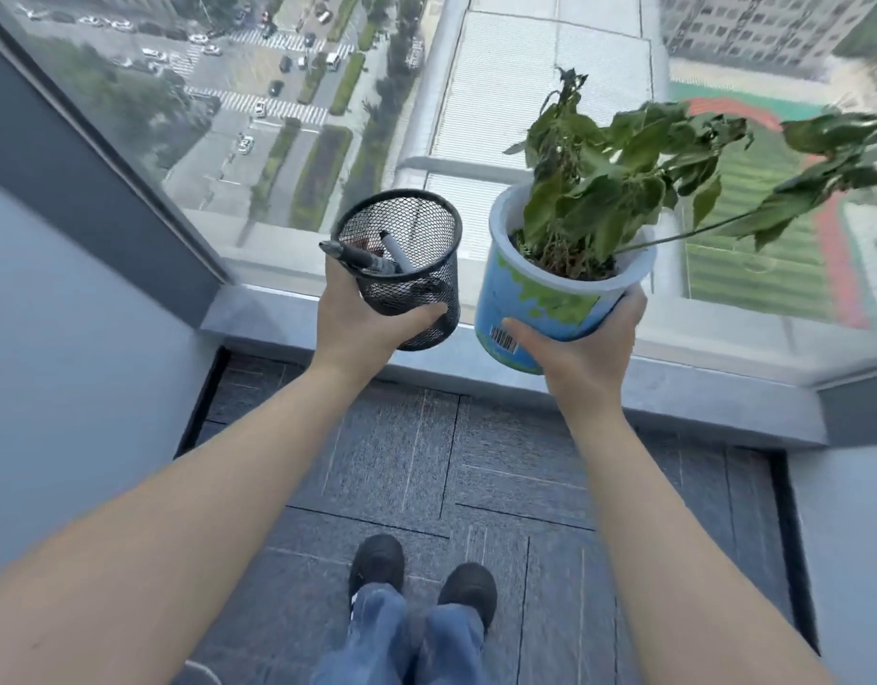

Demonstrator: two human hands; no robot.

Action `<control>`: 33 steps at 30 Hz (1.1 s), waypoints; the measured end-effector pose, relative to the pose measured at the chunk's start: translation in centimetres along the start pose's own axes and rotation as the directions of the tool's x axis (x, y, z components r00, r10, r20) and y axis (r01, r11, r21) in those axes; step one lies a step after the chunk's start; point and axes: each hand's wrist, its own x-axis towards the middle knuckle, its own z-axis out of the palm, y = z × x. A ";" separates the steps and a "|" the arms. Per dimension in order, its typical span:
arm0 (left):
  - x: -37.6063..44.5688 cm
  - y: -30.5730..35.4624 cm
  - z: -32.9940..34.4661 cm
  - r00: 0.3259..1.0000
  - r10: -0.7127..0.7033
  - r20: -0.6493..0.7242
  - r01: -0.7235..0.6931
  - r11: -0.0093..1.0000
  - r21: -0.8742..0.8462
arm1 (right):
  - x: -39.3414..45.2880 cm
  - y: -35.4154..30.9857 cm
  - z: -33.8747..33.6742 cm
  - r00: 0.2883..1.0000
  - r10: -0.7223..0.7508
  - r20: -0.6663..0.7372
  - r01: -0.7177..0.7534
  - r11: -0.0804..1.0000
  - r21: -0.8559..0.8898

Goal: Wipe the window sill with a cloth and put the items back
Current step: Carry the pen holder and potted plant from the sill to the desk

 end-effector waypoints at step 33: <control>-61.8 18.7 -45.0 0.332 0.066 -0.941 0.134 0.984 0.116 | -53.1 -39.8 12.4 0.380 -0.419 0.825 0.146 0.907 0.394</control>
